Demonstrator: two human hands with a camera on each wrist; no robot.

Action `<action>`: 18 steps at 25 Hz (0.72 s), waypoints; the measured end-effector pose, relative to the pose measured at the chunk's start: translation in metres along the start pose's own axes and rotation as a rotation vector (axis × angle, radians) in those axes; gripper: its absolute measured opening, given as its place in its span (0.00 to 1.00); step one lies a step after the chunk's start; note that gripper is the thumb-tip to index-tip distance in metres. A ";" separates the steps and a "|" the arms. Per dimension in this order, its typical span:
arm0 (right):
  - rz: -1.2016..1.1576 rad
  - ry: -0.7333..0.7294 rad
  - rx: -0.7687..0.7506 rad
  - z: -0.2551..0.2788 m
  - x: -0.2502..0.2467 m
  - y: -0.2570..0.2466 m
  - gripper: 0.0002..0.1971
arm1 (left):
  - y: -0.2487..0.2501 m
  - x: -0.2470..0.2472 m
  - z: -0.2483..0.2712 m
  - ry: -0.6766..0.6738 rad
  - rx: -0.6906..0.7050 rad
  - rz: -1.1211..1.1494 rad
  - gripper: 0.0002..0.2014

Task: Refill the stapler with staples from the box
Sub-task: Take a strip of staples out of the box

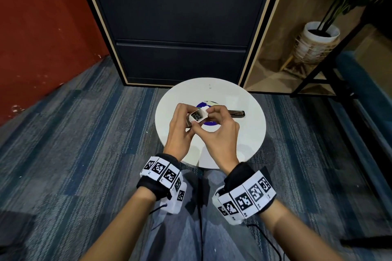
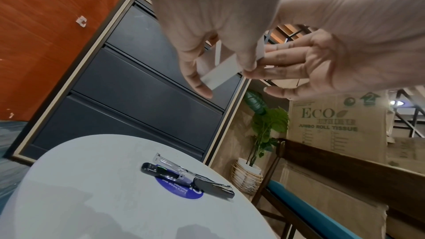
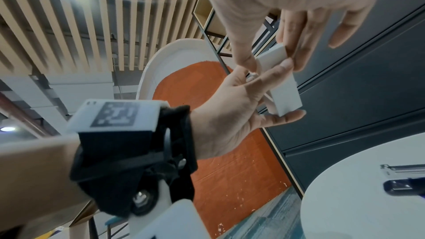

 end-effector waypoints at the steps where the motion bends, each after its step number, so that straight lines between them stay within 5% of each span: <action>1: 0.014 0.006 -0.005 0.001 0.000 -0.001 0.19 | 0.002 0.000 0.000 -0.001 0.005 0.013 0.18; 7: 0.039 -0.030 -0.009 -0.003 0.002 0.003 0.16 | -0.005 0.008 0.000 -0.086 -0.054 0.072 0.30; 11: 0.055 -0.058 -0.028 -0.008 0.001 0.009 0.12 | -0.004 0.008 -0.004 -0.161 0.005 -0.039 0.22; 18: -0.584 -0.096 0.371 -0.016 0.011 0.034 0.16 | 0.030 0.012 -0.038 -0.296 0.400 -1.040 0.17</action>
Point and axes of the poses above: each hand's wrist, its own z-axis away from the middle knuckle, its own x-axis out of the palm, y = z × x, the point moved 7 cm from there along -z, towards the middle knuckle, and after that the axes turned 6 degrees about z, right-handed, at the moved point
